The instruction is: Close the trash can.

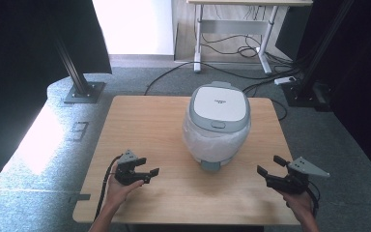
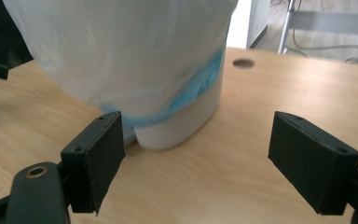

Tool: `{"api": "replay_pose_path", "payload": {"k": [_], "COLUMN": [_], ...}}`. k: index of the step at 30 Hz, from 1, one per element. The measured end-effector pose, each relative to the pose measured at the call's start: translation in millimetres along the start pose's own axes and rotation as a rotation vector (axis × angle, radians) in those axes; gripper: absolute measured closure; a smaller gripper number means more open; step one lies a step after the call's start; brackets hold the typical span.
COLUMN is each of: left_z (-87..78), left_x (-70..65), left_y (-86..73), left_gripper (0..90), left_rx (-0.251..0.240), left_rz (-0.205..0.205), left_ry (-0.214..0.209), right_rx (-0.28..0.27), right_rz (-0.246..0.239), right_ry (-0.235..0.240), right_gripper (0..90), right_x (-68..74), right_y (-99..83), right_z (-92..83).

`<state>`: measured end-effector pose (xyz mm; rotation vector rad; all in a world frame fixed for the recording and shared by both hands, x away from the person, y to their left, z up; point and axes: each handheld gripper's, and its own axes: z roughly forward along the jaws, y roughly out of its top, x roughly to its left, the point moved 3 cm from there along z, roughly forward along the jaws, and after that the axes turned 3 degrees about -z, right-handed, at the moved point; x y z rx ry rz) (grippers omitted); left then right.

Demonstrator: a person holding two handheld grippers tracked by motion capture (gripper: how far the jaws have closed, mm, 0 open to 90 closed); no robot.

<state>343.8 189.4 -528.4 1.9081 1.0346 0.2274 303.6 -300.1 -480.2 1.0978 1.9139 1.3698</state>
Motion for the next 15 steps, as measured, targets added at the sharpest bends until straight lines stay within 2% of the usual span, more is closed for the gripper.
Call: {"api": "replay_pose_path", "payload": {"k": [4,7,11,15], "left_z": [1.9,4.4,7.1,9.3], "left_x": [2.4,3.1,3.0,3.7], "left_y": [-2.0,-3.8,-5.6,-6.4], "left_gripper": [23.0,23.0,22.9,22.3], "left_rx": [0.006,0.012,0.021,0.022], "left_rz": [-0.004,-0.003,0.008,0.010], "left_ry": [0.008,0.012,0.018,0.027], "right_rx": [0.040,0.077,0.087,0.076], "right_rz": [0.028,0.028,0.029,0.026], "right_ry": [0.006,0.005,0.008,0.006], "right_gripper": [18.1,17.9,18.0,18.0], "right_x": [-0.2,-0.2,1.0,1.5], "right_y": [-23.5,-34.1,-37.1,-34.1], "right_z": [5.7,11.3,15.3,15.8]}}
